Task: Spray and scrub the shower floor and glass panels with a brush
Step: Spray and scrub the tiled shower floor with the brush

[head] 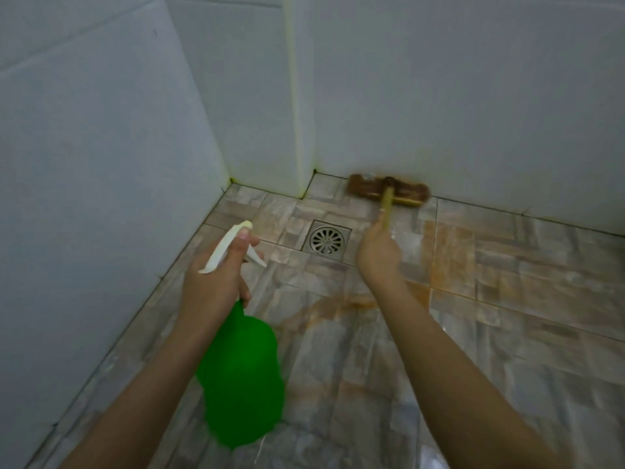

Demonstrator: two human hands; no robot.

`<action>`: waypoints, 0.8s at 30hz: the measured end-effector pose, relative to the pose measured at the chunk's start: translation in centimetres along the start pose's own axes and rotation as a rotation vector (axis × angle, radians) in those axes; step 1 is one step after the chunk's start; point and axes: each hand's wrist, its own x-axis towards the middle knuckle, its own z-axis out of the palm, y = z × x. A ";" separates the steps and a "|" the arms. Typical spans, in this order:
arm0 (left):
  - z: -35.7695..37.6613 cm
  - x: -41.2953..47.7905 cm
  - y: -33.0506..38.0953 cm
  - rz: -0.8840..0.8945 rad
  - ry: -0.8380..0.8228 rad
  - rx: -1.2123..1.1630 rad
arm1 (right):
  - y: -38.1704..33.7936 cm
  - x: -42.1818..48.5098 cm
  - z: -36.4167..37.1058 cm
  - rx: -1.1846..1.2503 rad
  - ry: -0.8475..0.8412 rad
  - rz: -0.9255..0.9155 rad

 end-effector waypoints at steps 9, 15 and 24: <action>4.2 -0.6 0.2 0.006 -0.075 0.091 | 2.9 0.9 0.3 -0.022 0.004 -0.290; 10.8 1.5 2.7 0.001 -0.192 0.049 | 18.4 2.1 -4.7 0.029 0.142 0.018; 21.7 6.5 4.6 -0.003 -0.359 0.182 | 20.0 2.3 -7.0 0.016 0.069 0.054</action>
